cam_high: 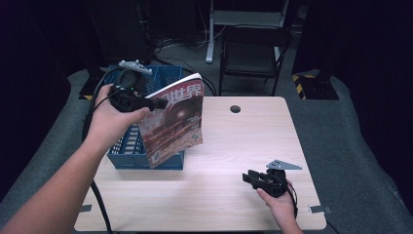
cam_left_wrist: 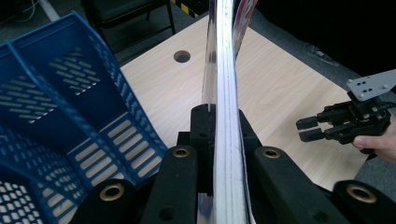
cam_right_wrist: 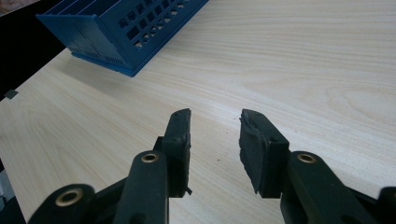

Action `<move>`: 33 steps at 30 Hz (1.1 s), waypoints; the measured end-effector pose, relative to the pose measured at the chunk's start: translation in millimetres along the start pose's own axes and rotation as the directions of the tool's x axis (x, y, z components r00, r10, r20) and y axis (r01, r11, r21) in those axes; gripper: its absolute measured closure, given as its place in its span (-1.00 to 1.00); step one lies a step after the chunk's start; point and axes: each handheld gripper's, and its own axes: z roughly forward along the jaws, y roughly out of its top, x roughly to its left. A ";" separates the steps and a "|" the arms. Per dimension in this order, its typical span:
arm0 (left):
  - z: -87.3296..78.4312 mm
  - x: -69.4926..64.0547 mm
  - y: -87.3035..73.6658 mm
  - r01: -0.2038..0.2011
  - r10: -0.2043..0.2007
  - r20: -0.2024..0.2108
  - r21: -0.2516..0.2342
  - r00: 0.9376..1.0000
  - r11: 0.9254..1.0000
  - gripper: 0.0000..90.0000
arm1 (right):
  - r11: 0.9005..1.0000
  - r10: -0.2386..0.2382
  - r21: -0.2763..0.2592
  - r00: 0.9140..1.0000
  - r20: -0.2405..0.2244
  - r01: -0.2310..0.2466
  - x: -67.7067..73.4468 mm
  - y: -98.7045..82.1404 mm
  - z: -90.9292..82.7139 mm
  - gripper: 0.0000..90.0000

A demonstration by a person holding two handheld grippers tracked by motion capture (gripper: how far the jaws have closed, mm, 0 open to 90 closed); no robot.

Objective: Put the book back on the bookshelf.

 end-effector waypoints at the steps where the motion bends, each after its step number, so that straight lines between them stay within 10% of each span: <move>1: -1.5 1.5 -1.1 0.005 -0.005 -0.008 -0.005 1.000 1.000 0.86 | 1.000 0.000 0.000 1.000 -0.001 0.000 0.2 0.0 0.4 0.40; 18: -21.9 36.1 -20.7 0.096 -0.098 -0.076 -0.024 0.992 0.995 0.86 | 1.000 -0.005 0.009 1.000 -0.003 0.005 1.9 -0.4 3.5 0.40; 33: -23.9 60.5 -34.7 0.242 -0.253 -0.158 -0.086 0.955 0.967 0.86 | 1.000 -0.002 0.011 1.000 -0.004 0.002 1.8 -0.7 4.3 0.39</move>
